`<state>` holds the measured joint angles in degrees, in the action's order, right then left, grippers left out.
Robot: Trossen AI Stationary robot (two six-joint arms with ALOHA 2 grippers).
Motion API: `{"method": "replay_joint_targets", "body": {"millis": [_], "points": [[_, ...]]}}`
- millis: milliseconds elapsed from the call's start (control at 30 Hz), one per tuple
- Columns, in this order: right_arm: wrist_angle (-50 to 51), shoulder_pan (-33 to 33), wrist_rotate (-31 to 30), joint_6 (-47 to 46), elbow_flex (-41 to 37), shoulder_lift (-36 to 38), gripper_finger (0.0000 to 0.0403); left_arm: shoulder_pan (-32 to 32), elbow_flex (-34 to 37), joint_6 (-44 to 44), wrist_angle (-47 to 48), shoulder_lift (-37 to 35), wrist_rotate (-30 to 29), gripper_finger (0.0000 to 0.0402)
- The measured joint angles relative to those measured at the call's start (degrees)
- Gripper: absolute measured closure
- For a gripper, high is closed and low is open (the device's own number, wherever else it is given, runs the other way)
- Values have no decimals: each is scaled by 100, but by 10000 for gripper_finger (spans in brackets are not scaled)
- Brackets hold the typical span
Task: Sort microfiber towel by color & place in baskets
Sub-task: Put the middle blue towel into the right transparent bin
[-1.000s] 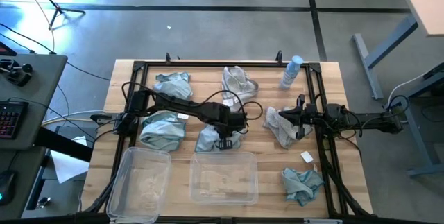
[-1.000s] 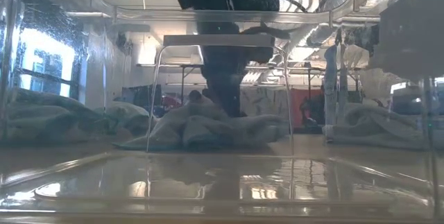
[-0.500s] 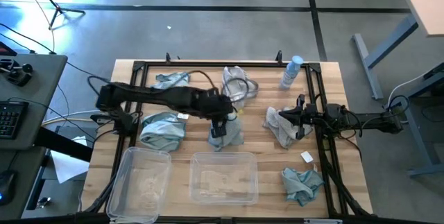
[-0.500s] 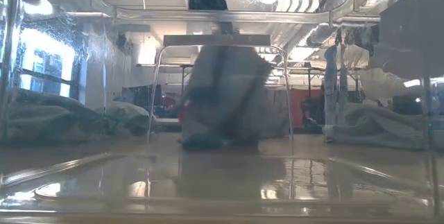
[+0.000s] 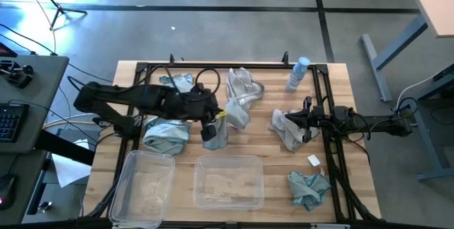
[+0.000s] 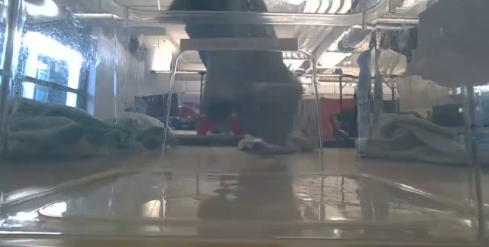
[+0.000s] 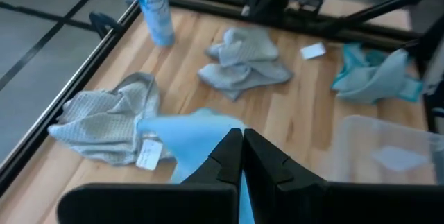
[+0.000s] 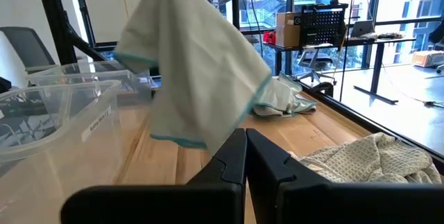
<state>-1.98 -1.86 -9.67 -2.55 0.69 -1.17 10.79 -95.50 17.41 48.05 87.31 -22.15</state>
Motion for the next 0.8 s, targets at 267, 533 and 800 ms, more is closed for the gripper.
{"method": "replay_joint_targets", "body": {"millis": [267, 533, 800], "points": [[1, 1, 0, 0, 0, 0, 402, 501, -431, -387, -184, -83, 4, 401], [2, 0, 0, 0, 0, 0, 402, 1022, -1181, -763, -202, -44, 238, 401], [0, 0, 0, 0, 0, 0, 402, 1533, -1659, -1056, -336, -42, 418, 401]]}}
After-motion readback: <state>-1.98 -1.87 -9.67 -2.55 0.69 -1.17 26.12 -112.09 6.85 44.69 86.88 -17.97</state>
